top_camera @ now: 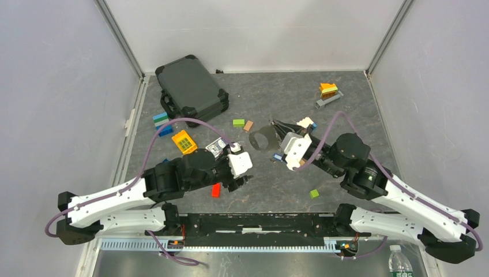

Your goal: Remove the keys from the keyring

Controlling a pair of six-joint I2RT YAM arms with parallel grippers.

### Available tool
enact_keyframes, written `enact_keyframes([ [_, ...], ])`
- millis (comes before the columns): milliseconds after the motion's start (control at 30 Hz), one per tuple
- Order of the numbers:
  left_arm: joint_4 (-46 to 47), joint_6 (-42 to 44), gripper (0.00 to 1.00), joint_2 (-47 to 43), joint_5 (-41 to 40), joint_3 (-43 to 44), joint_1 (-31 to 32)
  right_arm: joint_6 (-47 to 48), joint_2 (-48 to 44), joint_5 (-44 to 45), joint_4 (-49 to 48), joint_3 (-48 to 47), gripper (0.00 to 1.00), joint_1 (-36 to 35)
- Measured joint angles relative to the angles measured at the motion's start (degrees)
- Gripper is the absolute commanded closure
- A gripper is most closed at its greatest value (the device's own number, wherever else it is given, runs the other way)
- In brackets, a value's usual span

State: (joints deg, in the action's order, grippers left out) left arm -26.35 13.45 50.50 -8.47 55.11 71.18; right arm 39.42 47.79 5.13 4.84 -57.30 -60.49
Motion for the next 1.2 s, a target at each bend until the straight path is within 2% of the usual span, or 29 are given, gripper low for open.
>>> enact_keyframes([
  [67,1.31,-0.98,0.12,-1.36,0.72,-1.18,0.0,2.69,-0.83,-0.22,-0.02,-0.63,0.98,0.0],
  [200,4.31,-3.39,0.06,-5.7,1.01,-2.23,0.04,8.48,-2.84,-1.7,0.68,-0.66,0.97,0.02],
  [400,9.4,-5.81,0.06,-13.84,1.01,-4.07,0.04,13.64,-4.24,-4.07,2.99,-0.76,1.0,0.0],
  [600,11.85,-6.62,0.07,-19.5,0.46,-5.92,0.04,13.81,-2.6,-8.07,7.15,-1.9,1.0,0.0],
  [700,11.96,-6.82,0.07,-20.87,-0.92,-7.1,0.04,11.04,0.85,-10.51,9.68,-4.37,1.0,0.0],
  [933,8.37,-7.28,0.1,-23.32,-7.13,-7.02,0.04,0.76,18.82,-13.07,22.56,-19.06,1.0,-0.04],
  [1200,0.37,-9.42,0.14,-29.99,-15.8,-4.26,0.04,-6.86,31.74,-6.1,45.07,-26.4,1.0,-0.26],
])
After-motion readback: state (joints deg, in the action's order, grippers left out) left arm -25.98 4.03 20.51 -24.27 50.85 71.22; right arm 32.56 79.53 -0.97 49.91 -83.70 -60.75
